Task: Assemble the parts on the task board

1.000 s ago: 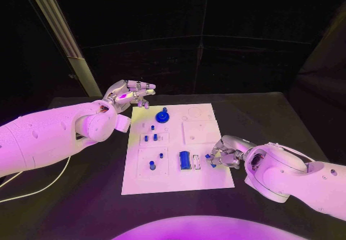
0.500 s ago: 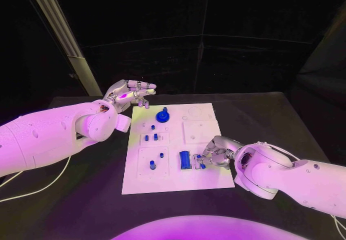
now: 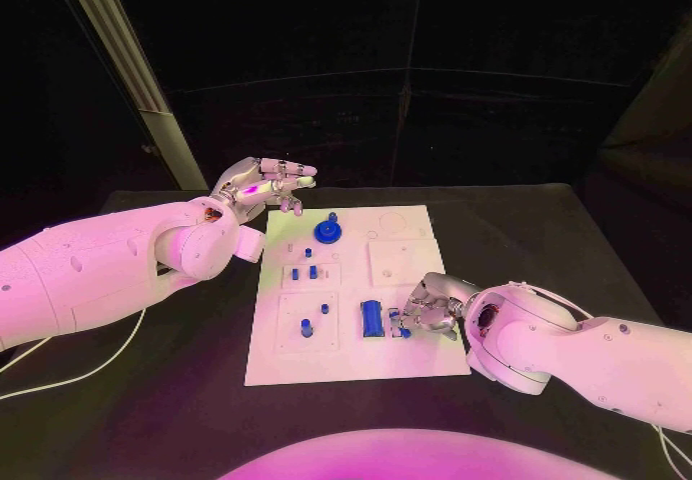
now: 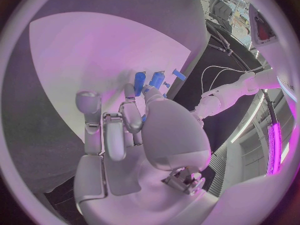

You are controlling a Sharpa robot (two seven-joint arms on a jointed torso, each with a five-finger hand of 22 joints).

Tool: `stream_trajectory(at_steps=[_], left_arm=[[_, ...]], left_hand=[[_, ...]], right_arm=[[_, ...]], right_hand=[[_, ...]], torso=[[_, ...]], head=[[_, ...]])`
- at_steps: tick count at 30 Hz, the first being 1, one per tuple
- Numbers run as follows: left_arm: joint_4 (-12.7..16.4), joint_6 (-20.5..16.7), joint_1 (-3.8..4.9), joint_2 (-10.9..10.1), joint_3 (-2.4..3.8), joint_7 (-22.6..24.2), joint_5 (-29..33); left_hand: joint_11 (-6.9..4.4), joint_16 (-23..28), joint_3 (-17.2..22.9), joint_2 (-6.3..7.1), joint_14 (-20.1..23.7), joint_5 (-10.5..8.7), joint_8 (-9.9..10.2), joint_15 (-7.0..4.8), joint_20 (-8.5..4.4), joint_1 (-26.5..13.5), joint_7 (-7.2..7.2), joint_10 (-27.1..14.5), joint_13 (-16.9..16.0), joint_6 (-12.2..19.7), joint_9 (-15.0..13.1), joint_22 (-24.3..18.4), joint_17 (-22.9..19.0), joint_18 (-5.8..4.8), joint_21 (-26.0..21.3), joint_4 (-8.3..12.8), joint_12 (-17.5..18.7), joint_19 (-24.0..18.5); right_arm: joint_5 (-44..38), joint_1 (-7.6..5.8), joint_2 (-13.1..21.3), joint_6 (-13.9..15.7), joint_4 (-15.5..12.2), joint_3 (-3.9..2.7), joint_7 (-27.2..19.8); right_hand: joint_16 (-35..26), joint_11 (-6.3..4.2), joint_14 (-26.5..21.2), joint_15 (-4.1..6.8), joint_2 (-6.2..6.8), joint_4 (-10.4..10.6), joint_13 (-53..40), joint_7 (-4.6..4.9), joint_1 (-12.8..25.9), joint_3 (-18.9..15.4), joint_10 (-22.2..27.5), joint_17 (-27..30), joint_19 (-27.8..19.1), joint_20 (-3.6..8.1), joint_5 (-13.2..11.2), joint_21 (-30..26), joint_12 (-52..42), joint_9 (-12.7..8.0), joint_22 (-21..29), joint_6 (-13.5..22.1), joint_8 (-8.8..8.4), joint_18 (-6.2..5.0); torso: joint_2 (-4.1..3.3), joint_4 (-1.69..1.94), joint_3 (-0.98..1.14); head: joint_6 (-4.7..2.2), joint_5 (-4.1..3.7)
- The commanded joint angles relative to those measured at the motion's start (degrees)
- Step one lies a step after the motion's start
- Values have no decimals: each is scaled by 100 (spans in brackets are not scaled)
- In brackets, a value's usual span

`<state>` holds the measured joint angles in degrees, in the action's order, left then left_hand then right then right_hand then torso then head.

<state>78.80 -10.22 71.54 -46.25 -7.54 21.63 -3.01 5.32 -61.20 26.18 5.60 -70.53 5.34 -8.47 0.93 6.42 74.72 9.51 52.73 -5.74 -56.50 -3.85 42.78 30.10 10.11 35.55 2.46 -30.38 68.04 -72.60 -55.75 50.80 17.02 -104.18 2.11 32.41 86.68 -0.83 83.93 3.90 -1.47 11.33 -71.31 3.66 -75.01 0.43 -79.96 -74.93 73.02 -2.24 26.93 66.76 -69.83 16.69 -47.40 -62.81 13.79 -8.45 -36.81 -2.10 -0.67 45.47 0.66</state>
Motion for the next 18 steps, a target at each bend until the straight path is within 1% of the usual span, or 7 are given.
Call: stream_trajectory(at_steps=[1,4,6,8,11,16,18], left_arm=[[11,91,8,4,2,5,5],[10,92,8,5,2,5,5],[10,93,8,5,2,4,5],[11,95,8,5,2,4,5],[12,94,8,2,2,2,5],[11,93,9,-1,2,-1,5],[13,95,9,-1,2,-3,5]], left_hand=[[34,14,-23,-49,52,22,-26,-6,21,5,-15,-21,5,-3,-3,-6,-6,39,-21,-23,-26,-11],[34,14,-23,-49,52,22,-26,-6,21,5,-15,-21,5,-3,-3,-6,-6,39,-21,-23,-26,-11],[34,14,-23,-49,52,22,-26,-6,21,5,-15,-21,5,-3,-3,-6,-6,39,-21,-23,-26,-11],[34,14,-23,-49,52,22,-26,-6,21,5,-15,-21,5,-3,-3,-6,-6,39,-21,-23,-26,-11],[34,14,-23,-49,52,22,-26,-6,21,5,-15,-21,5,-3,-3,-6,-6,39,-21,-23,-26,-11],[34,14,-23,-49,52,22,-26,-6,21,5,-15,-21,5,-3,-3,-6,-6,39,-21,-23,-26,-11],[34,14,-23,-49,52,22,-26,-6,21,5,-15,-21,5,-3,-3,-6,-6,39,-21,-23,-26,-11]], right_arm=[[-1,3,-28,-130,14,8,89],[-69,3,-40,-96,20,8,100],[-110,3,-53,-71,24,8,101],[-148,3,-65,-63,23,8,96],[-184,3,-75,-61,19,8,89],[-239,3,-84,-48,15,8,76],[-266,3,-86,-38,17,8,75]], right_hand=[[29,9,495,49,17,128,-6,-2,184,-31,-48,-962,29,32,-191,25,-29,16,-7,-73,-17,97],[26,19,493,44,76,253,-8,8,378,-126,-58,-959,28,30,-318,23,-29,44,-4,-90,-9,98],[23,24,492,39,114,337,-5,11,507,-219,-59,-953,24,26,-530,15,-23,66,5,-95,-6,97],[20,28,491,36,142,392,-4,15,592,-300,-58,-949,20,23,-650,9,-18,84,12,-91,-8,95],[19,27,491,37,148,429,-10,13,639,-359,-61,-950,19,22,-687,7,-20,102,15,-91,-7,94],[19,19,491,42,114,466,-15,1,670,-403,-65,-949,23,24,-714,10,-22,128,6,-118,11,94],[20,12,492,46,85,501,-14,-7,724,-463,-66,-952,24,27,-822,11,-17,152,4,-125,20,94]], torso=[[3,-4,1],[2,-11,3],[1,-10,2],[1,-9,2],[-2,-9,2],[1,-11,2],[0,-10,2]], head=[[-7,-4],[-14,-4],[-17,-7],[-18,-11],[-18,-12],[-16,-17],[-18,-21]])
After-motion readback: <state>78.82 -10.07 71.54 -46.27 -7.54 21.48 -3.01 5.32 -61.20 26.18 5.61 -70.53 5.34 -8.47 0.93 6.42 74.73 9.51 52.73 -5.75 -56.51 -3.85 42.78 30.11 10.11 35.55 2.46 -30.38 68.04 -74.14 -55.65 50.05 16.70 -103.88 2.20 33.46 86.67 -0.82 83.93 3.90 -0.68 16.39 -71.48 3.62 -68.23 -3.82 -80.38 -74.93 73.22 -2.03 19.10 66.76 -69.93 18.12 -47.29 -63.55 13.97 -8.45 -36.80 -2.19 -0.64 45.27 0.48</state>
